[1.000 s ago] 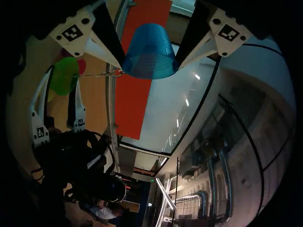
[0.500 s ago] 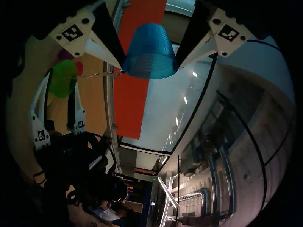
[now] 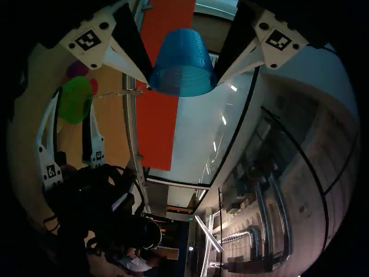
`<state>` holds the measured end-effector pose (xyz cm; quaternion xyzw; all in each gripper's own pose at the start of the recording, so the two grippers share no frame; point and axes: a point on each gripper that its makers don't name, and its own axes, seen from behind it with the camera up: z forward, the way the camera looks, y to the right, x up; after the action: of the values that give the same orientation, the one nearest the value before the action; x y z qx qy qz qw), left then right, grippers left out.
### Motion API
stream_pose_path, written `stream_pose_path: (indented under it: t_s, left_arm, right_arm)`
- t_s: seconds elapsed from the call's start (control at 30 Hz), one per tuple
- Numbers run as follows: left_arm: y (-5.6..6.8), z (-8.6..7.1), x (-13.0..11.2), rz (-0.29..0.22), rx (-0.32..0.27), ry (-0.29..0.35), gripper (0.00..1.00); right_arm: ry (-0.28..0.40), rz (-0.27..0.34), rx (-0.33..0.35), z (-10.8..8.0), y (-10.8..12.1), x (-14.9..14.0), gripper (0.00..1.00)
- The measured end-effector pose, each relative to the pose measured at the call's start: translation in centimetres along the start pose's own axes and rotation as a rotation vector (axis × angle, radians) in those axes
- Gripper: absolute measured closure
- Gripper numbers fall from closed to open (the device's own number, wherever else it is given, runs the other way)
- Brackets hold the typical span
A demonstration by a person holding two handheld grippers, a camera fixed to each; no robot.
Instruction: Pour water
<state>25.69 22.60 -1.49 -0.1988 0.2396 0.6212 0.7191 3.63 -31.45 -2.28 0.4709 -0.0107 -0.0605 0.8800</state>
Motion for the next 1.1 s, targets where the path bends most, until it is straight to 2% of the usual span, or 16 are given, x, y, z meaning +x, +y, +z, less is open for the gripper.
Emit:
stream_pose_path:
  t_s: [0.77, 1.1]
  left_arm:
    - [-0.3, 0.4, 0.5, 0.11, 0.002, 0.001, 0.12]
    - [-0.3, 0.1, 1.1, 0.158, 0.011, 0.007, 0.12]
  right_arm:
    - [0.007, 0.003, -0.002, -0.2, 0.1, 0.0, 0.09]
    - [0.009, 0.001, -0.008, -0.3, 0.2, 0.1, 0.09]
